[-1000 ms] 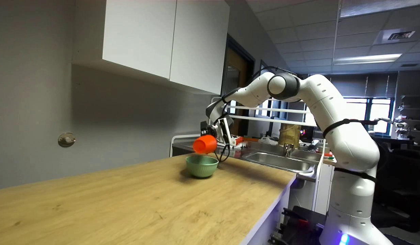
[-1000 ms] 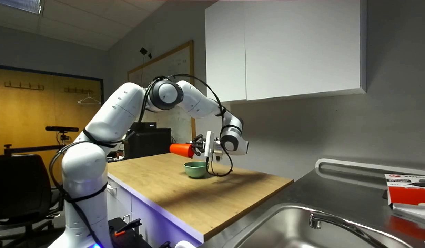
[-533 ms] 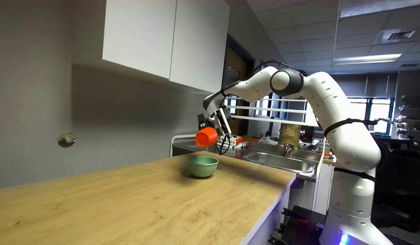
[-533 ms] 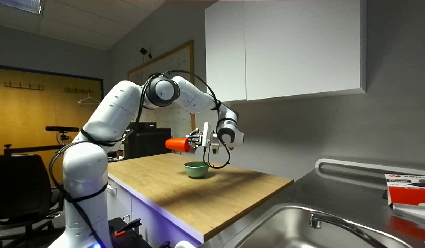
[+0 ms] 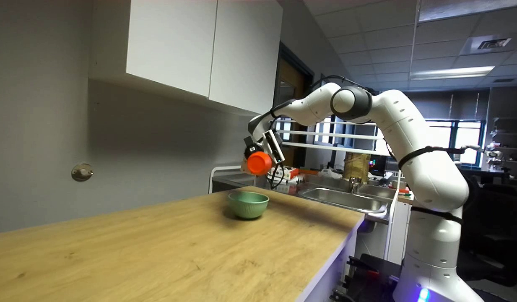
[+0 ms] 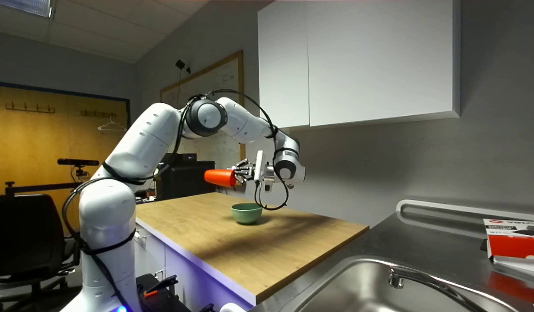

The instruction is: Pour the contents in the orange cup into the green bowl

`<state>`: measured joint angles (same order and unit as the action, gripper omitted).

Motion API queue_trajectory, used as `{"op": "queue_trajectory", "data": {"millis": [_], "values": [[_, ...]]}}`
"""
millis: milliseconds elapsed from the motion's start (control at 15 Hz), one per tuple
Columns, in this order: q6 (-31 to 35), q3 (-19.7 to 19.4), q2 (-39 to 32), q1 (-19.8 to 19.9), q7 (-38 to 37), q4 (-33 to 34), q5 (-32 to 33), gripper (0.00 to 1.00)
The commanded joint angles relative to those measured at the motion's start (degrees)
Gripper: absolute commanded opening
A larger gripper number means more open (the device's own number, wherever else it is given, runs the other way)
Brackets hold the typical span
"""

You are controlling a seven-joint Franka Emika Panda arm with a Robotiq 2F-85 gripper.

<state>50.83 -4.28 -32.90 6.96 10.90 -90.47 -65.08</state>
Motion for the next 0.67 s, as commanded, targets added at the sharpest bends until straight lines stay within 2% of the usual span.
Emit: {"op": "queue_trajectory", "data": {"millis": [0,600], "values": [[-2.54,0.59,-2.91,0.45,-3.76,3.90,-1.34,0.01],[-2.64,1.12,-10.14,1.58,-16.21,12.38,-10.32,0.01]]}}
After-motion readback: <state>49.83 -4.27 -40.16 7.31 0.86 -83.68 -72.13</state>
